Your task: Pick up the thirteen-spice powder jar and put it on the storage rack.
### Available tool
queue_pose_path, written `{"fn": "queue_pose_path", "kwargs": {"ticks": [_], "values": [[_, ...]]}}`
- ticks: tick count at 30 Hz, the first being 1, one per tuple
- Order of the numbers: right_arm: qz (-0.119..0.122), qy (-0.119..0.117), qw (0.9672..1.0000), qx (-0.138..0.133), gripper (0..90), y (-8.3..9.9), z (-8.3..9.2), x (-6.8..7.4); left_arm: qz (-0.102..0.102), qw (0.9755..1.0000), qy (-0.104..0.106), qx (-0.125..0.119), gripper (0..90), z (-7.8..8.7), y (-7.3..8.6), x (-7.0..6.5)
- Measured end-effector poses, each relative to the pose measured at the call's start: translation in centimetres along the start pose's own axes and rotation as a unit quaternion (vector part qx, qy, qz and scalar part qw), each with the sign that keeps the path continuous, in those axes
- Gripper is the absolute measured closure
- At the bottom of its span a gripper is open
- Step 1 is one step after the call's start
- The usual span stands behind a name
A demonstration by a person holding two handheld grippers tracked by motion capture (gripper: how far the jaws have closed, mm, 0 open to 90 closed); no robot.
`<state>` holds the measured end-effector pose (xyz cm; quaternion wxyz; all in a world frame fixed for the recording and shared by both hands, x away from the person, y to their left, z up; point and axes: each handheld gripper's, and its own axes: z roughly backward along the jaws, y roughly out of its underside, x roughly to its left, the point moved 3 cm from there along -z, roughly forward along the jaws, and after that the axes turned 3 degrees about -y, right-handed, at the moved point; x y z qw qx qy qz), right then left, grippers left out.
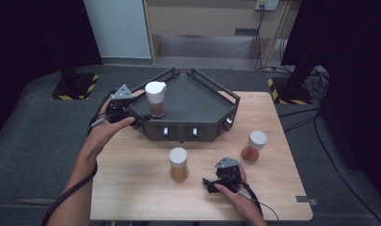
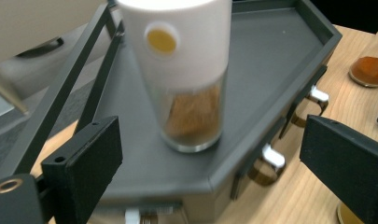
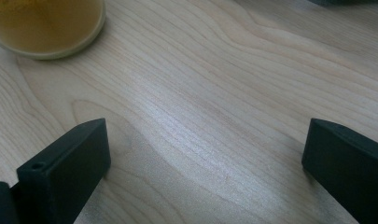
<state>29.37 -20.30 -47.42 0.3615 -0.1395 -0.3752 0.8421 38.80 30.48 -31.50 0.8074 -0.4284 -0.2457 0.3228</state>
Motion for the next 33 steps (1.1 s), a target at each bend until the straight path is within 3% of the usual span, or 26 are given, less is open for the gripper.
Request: {"fn": "queue_pose_path", "kwargs": {"ticks": [11, 19, 28, 33], "values": [[0.0, 0.0, 1.0, 0.0, 1.2, 0.0, 0.0, 0.0, 0.019, 0.9996, -0.023, 0.0, 3.6, 2.5, 3.9, -1.8], [0.0, 0.0, 1.0, 0.0, 1.2, 0.0, 0.0, 0.0, 0.024, 0.9994, -0.023, 0.007, 3.4, 2.9, 5.7, -3.0], [0.0, 0.0, 1.0, 0.0, 1.2, 0.0, 0.0, 0.0, 0.055, 0.9977, -0.039, 0.008, 3.3, 3.7, 7.9, -5.2], [0.0, 0.0, 1.0, 0.0, 1.2, 0.0, 0.0, 0.0, 0.061, 0.9969, -0.048, 0.012, 3.3, 4.1, 9.6, -6.5]]}}
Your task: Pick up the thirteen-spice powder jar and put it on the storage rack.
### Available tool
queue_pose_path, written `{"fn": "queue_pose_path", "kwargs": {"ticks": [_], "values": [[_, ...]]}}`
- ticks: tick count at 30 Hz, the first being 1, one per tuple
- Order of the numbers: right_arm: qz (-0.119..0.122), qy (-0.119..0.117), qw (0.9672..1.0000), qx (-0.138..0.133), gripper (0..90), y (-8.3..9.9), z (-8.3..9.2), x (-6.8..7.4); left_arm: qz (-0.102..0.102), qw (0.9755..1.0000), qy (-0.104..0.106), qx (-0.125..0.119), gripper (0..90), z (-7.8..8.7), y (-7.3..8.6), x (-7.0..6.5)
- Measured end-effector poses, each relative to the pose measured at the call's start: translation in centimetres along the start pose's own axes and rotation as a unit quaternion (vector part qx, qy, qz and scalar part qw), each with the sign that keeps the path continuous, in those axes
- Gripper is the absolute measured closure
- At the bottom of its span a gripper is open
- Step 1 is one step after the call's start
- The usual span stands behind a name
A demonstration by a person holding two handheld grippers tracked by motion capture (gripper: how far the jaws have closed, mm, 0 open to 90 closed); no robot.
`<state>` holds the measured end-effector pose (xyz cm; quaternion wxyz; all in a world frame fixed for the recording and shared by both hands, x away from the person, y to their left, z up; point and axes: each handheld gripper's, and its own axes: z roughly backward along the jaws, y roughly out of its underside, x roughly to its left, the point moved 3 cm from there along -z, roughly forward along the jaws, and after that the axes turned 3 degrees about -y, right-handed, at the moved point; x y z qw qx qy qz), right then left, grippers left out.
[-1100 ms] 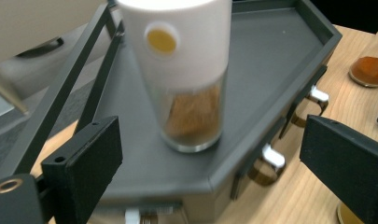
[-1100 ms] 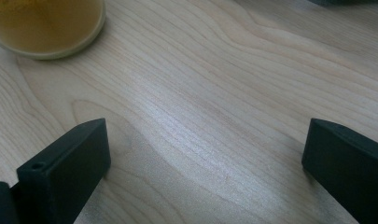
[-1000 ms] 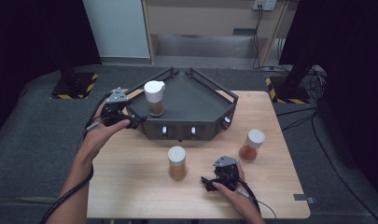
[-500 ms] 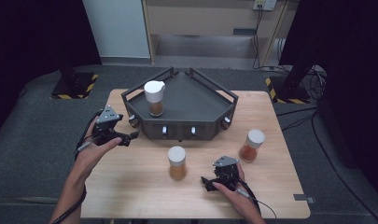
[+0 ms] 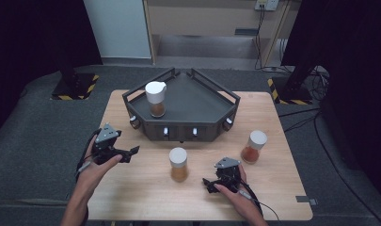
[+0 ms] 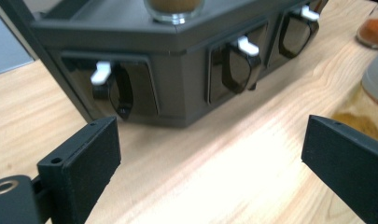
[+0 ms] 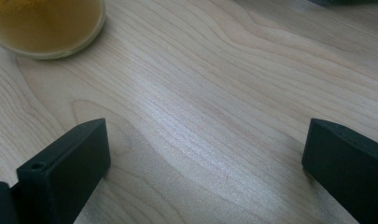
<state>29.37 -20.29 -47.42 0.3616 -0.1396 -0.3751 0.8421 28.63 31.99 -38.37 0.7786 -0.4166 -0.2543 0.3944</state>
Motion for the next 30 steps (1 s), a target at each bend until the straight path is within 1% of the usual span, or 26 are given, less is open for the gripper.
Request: {"fn": "queue_pose_path", "kwargs": {"ticks": [3, 6, 8, 11, 12, 14, 16, 18, 22, 24, 25, 26, 28, 29, 30], "values": [[0.0, 0.0, 1.0, 0.0, 1.2, 0.0, 0.0, 0.0, 0.001, 1.0, -0.006, 0.004, 3.3, 0.2, 0.9, -0.6], [0.0, 0.0, 1.0, 0.0, 1.2, 0.0, 0.0, 0.0, 0.002, 0.9999, -0.009, 0.011, 3.3, 0.4, 1.7, -1.1], [0.0, 0.0, 1.0, 0.0, 1.2, 0.0, 0.0, 0.0, 0.006, 0.9999, -0.01, 0.01, 3.3, 0.5, 2.3, -1.4], [0.0, 0.0, 1.0, 0.0, 1.2, 0.0, 0.0, 0.0, 0.01, 0.9997, -0.014, 0.016, 3.2, 0.6, 3.0, -2.0], [0.0, 0.0, 1.0, 0.0, 1.2, 0.0, 0.0, 0.0, 0.01, 0.9997, -0.014, 0.016, 3.2, 0.6, 3.0, -2.0], [0.0, 0.0, 1.0, 0.0, 1.2, 0.0, 0.0, 0.0, 0.011, 0.9994, -0.022, 0.026, 3.2, 0.5, 3.4, -2.4], [0.0, 0.0, 1.0, 0.0, 1.2, 0.0, 0.0, 0.0, 0.018, 0.999, -0.026, 0.031, 3.1, 0.5, 4.0, -2.8], [0.0, 0.0, 1.0, 0.0, 1.2, 0.0, 0.0, 0.0, 0.017, 0.9989, -0.028, 0.035, 3.0, 0.5, 4.1, -2.9], [0.0, 0.0, 1.0, 0.0, 1.2, 0.0, 0.0, 0.0, 0.017, 0.9978, -0.041, 0.05, 2.8, 0.4, 4.6, -3.7], [0.0, 0.0, 1.0, 0.0, 1.2, 0.0, 0.0, 0.0, 0.021, 0.9974, -0.042, 0.054, 2.7, 0.3, 4.9, -3.8], [0.0, 0.0, 1.0, 0.0, 1.2, 0.0, 0.0, 0.0, 0.026, 0.9966, -0.048, 0.062, 2.6, 0.1, 5.2, -4.0], [0.0, 0.0, 1.0, 0.0, 1.2, 0.0, 0.0, 0.0, 0.026, 0.9966, -0.048, 0.062, 2.6, 0.1, 5.2, -4.0], [0.0, 0.0, 1.0, 0.0, 1.2, 0.0, 0.0, 0.0, 0.032, 0.996, -0.052, 0.065, 2.6, 0.0, 5.6, -4.1], [0.0, 0.0, 1.0, 0.0, 1.2, 0.0, 0.0, 0.0, 0.039, 0.9952, -0.056, 0.071, 2.6, -0.2, 5.9, -4.3], [0.0, 0.0, 1.0, 0.0, 1.2, 0.0, 0.0, 0.0, 0.039, 0.9952, -0.056, 0.071, 2.6, -0.2, 5.9, -4.3]]}}
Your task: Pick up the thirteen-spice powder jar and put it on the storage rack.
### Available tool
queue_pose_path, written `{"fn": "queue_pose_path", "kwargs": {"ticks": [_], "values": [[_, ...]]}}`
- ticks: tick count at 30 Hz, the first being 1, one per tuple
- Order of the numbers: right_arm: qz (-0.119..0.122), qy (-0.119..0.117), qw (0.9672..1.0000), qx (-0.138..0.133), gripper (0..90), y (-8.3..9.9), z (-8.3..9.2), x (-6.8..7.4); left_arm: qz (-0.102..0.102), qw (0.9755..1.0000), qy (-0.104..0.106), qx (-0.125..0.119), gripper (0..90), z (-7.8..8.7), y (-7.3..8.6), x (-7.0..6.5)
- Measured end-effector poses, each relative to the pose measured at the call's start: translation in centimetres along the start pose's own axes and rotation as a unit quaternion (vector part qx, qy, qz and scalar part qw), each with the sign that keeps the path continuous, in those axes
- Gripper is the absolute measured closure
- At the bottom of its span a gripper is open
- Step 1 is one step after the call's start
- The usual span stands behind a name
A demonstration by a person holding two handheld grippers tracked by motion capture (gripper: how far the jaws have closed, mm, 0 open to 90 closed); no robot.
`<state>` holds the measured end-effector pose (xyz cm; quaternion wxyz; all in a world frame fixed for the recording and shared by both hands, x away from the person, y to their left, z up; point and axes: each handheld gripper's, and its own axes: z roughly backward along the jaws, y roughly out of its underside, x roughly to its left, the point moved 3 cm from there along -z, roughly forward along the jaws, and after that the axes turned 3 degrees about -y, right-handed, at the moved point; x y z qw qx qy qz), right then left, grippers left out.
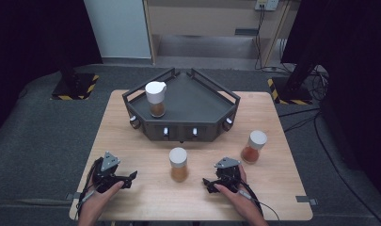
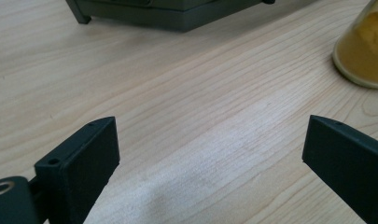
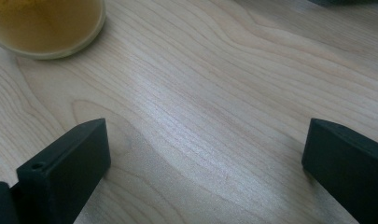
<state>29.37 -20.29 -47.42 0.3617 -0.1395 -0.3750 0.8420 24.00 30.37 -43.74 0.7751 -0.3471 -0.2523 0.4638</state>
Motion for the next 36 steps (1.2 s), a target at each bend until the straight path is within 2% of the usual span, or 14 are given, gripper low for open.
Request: {"fn": "queue_pose_path", "kwargs": {"ticks": [1, 5, 11, 13, 21, 36], "values": [[0.0, 0.0, 1.0, 0.0, 1.2, 0.0, 0.0, 0.0, 0.002, 1.0, -0.003, 0.009, 2.6, -0.1, 0.1, -0.3], [0.0, 0.0, 1.0, 0.0, 1.2, 0.0, 0.0, 0.0, 0.005, 0.9999, -0.004, 0.012, 2.5, -0.3, 0.3, -0.5], [0.0, 0.0, 1.0, 0.0, 1.2, 0.0, 0.0, 0.0, 0.028, 0.9993, -0.012, 0.021, 1.9, -1.2, 0.9, -0.4], [0.0, 0.0, 1.0, 0.0, 1.2, 0.0, 0.0, 0.0, 0.025, 0.9992, -0.018, 0.024, 1.9, -1.5, 1.1, -0.4], [0.0, 0.0, 1.0, 0.0, 1.2, 0.0, 0.0, 0.0, 0.027, 0.9986, -0.019, 0.04, 1.6, -2.7, 1.9, -0.5], [0.0, 0.0, 1.0, 0.001, 1.2, 0.0, 0.0, 0.0, 0.031, 0.9983, -0.019, 0.045, 0.0, -2.8, 1.8, -0.4]]}}
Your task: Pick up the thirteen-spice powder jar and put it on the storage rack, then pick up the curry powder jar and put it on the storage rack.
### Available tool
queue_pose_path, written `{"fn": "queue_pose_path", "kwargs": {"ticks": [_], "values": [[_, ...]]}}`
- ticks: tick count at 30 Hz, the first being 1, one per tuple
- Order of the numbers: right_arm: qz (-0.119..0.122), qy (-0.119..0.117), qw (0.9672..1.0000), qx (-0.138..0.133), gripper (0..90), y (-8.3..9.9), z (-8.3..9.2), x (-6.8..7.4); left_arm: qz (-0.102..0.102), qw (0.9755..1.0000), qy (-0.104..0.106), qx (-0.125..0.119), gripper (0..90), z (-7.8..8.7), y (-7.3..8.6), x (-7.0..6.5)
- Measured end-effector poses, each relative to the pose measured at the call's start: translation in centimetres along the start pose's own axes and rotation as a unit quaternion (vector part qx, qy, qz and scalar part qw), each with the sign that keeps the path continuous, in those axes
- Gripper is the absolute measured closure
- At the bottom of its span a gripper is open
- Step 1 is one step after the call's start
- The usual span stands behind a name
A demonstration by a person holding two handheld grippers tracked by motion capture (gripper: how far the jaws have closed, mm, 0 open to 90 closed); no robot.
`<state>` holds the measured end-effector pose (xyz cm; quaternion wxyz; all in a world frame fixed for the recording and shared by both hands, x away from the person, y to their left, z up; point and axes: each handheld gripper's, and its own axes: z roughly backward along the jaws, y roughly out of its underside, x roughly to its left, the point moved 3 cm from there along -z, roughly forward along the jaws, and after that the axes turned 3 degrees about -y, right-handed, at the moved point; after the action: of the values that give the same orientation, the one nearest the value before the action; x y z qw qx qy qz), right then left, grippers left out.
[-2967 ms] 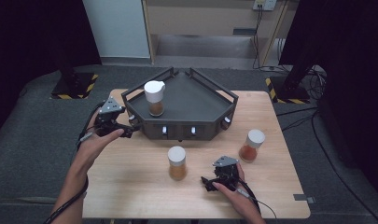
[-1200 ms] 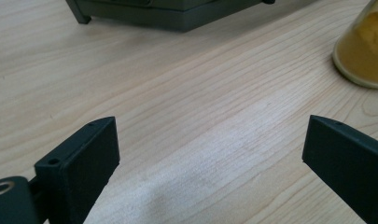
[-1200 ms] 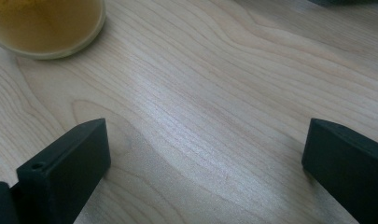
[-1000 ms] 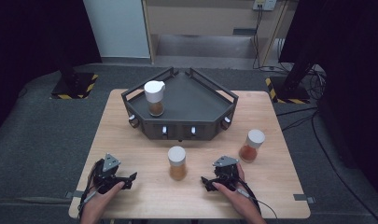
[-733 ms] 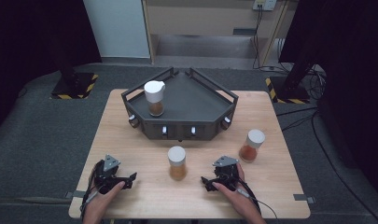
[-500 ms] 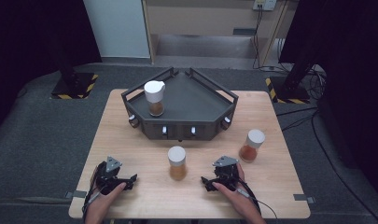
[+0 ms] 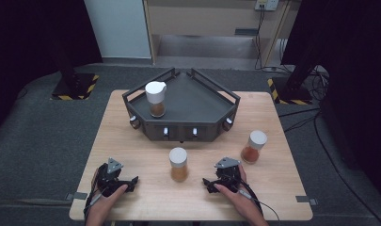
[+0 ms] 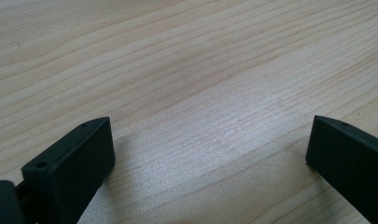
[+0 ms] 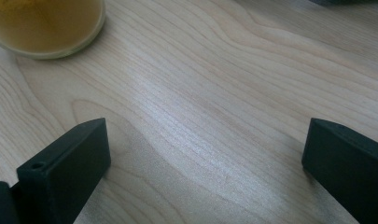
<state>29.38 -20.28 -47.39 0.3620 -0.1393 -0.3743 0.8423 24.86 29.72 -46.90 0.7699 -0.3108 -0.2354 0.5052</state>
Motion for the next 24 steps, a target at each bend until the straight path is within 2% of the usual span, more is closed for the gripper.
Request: {"fn": "queue_pose_path", "kwargs": {"ticks": [7, 11, 13, 19, 24], "values": [[0.001, -0.001, 1.0, 0.001, 1.3, 0.0, 0.0, -0.1, 0.001, 1.0, -0.001, 0.0, 0.0, 0.0, 0.0, 0.0], [0.0, -0.005, 1.0, 0.002, 4.4, -0.2, 0.1, -0.3, 0.001, 1.0, -0.001, 0.0, 0.0, 0.0, 0.0, -0.1], [-0.008, -0.009, 0.9999, -0.001, 5.3, -0.3, 0.4, -0.6, 0.001, 1.0, -0.001, 0.0, 0.0, 0.0, 0.0, -0.1], [0.012, -0.022, 0.9995, -0.018, 5.8, -1.2, 1.9, -0.1, 0.001, 1.0, -0.001, 0.0, 0.0, 0.0, 0.0, -0.1], [0.023, -0.024, 0.9991, -0.028, 6.5, -1.6, 2.8, 0.5, 0.001, 1.0, -0.001, 0.0, 0.0, 0.0, 0.0, -0.1]]}}
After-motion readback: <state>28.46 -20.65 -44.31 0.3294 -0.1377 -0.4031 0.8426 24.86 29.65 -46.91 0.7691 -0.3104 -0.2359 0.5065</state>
